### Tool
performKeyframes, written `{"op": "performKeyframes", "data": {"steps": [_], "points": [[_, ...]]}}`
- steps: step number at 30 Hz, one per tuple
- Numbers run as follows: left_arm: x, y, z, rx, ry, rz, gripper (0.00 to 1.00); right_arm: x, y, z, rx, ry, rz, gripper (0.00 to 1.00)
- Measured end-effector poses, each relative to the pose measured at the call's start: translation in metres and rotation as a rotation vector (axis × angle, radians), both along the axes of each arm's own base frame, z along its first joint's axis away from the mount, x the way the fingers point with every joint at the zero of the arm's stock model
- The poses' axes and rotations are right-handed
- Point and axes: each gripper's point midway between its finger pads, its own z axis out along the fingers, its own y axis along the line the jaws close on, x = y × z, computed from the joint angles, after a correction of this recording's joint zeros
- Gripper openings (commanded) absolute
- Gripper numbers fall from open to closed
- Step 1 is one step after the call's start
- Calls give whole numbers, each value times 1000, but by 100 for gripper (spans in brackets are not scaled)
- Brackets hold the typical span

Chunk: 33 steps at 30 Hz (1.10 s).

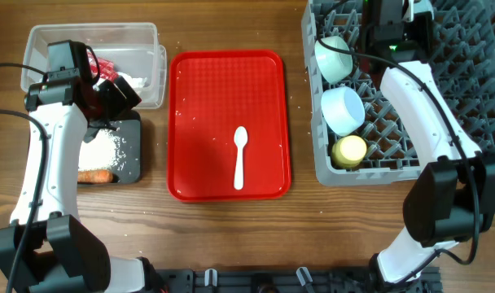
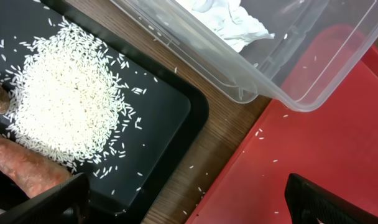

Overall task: Sort waste into correct bins and load items into the dishwasher rack
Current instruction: 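Grasp the light blue plate with the right gripper and stand it in the rack, then grasp the white spoon with the right gripper and drop it in the rack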

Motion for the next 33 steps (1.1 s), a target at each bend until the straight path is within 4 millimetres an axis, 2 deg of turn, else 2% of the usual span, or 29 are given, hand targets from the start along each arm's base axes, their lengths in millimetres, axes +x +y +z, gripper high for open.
{"op": "performKeyframes", "data": {"steps": [3, 5, 6, 8, 10, 12, 14, 16, 18, 19, 21, 23, 24, 26, 28, 30, 32, 33], "points": [[0, 0, 0, 0, 0, 0, 100, 1, 3, -5, -14, 61, 36, 4], [0, 0, 0, 0, 0, 0, 100, 1, 8, -16, 9, 123, 86, 4], [0, 0, 0, 0, 0, 0, 100, 1, 11, -22, 22, 149, 109, 20], [0, 0, 0, 0, 0, 0, 100, 1, 16, -31, 45, 191, 146, 69], [0, 0, 0, 0, 0, 0, 100, 1, 18, -34, 60, 193, 155, 88], [0, 0, 0, 0, 0, 0, 100, 1, 19, -35, 83, 171, 148, 95], [0, 0, 0, 0, 0, 0, 100, 0, 19, -33, 106, 138, 134, 97], [0, 0, 0, 0, 0, 0, 100, -5, 24, -18, 134, 95, 146, 97], [0, 0, 0, 0, 0, 0, 100, -17, 43, 7, 193, 58, 219, 97], [0, 0, 0, 0, 0, 0, 100, -24, 60, 18, 241, 41, 275, 97], [0, 0, 0, 0, 0, 0, 100, -44, 117, 39, 404, -4, 449, 97], [0, 0, 0, 0, 0, 0, 100, -61, 183, 41, 630, 2, 626, 97], [0, 0, 0, 0, 0, 0, 100, -67, 206, 38, 712, 14, 672, 97], [0, 0, 0, 0, 0, 0, 100, -84, 262, 21, 923, 93, 758, 98], [0, 0, 0, 0, 0, 0, 100, -107, 314, -8, 1080, 221, 773, 100], [0, 0, 0, 0, 0, 0, 100, -121, 342, -31, 1129, 311, 767, 100], [0, 0, 0, 0, 0, 0, 100, -141, 370, -65, 1167, 423, 722, 100], [0, 0, 0, 0, 0, 0, 100, -147, 379, -75, 1177, 451, 703, 100]]}}
